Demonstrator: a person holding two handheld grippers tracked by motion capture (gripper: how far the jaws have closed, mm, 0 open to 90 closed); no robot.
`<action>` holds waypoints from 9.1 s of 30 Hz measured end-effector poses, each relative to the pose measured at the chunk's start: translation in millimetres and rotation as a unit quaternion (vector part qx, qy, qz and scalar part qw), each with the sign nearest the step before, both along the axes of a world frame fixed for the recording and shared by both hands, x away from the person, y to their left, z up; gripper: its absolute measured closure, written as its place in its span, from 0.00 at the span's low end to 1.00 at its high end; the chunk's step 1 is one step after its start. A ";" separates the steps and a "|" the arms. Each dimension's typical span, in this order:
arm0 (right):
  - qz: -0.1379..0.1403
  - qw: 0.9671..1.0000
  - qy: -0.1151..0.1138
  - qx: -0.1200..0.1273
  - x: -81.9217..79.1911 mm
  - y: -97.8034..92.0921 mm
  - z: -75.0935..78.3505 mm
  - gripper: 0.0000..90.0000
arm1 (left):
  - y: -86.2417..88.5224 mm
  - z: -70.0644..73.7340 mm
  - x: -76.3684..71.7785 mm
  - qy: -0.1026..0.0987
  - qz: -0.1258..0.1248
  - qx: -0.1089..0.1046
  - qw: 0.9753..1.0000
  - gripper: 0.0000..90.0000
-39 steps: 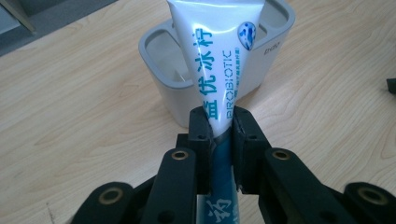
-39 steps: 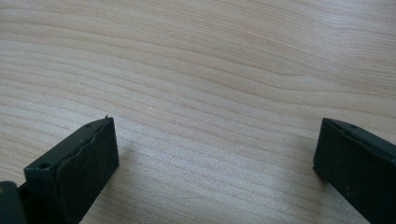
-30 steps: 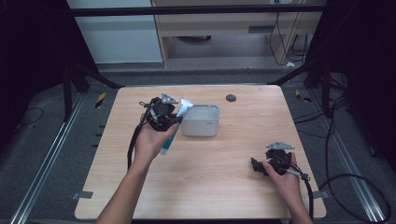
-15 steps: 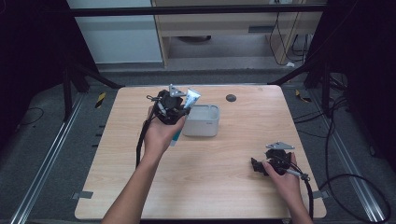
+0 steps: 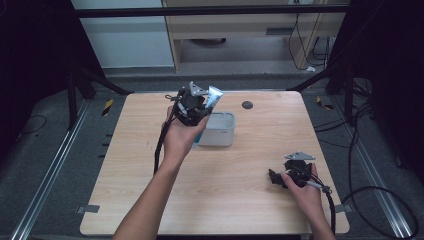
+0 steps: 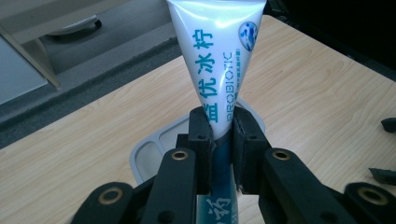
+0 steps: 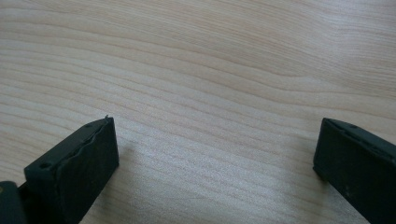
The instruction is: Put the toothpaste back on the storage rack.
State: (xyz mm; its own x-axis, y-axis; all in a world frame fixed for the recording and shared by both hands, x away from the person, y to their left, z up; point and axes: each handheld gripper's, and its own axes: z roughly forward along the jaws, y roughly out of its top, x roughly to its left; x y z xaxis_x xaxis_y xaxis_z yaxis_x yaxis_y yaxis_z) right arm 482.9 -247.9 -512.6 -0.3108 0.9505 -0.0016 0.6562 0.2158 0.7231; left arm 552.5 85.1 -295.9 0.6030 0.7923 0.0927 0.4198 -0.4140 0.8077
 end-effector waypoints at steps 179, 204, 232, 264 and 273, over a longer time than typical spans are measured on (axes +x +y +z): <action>0.012 1.000 0.000 0.000 -0.3 0.2 0.1 0.01 | -6.7 -116.3 47.2 -0.102 0.022 -0.095 0.990 0.88; 0.013 1.000 0.000 0.000 -0.3 0.2 0.1 0.01 | -9.1 -122.7 46.1 -0.093 0.017 -0.088 0.992 0.87; 0.013 1.000 0.000 0.000 -0.3 0.2 0.1 0.01 | -16.2 -119.3 46.3 -0.065 0.022 -0.075 0.995 0.86; 0.013 1.000 0.000 0.000 -0.3 0.2 0.1 0.01 | -24.1 -116.0 45.7 -0.046 0.021 -0.068 0.996 0.78; 0.013 1.000 0.000 0.000 -0.3 0.2 0.1 0.01 | -16.3 -111.5 34.1 -0.050 0.013 -0.067 0.996 0.70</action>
